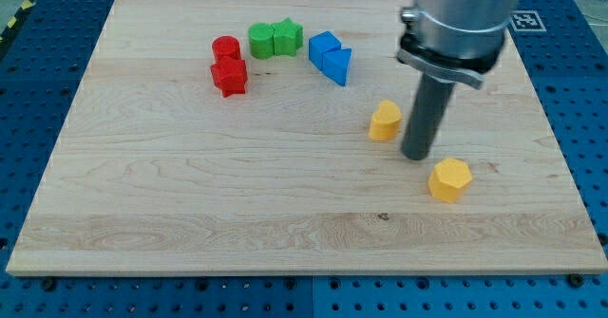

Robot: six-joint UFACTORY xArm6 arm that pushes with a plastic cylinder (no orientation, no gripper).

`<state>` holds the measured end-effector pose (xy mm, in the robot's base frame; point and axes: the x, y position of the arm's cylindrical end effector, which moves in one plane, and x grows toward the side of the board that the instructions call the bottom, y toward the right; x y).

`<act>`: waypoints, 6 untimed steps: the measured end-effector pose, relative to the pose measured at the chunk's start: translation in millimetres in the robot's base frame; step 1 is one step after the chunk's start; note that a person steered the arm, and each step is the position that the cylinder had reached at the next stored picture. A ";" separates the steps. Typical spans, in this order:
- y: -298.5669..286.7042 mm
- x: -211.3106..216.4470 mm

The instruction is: Separate the yellow heart from the hexagon

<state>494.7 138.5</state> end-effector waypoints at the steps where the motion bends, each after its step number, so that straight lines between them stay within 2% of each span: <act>1: 28.2 -1.6; 2: 19.9 -10.9; 4: -68.4 -38.1; 5: -56.3 -28.4; 6: -15.8 -20.9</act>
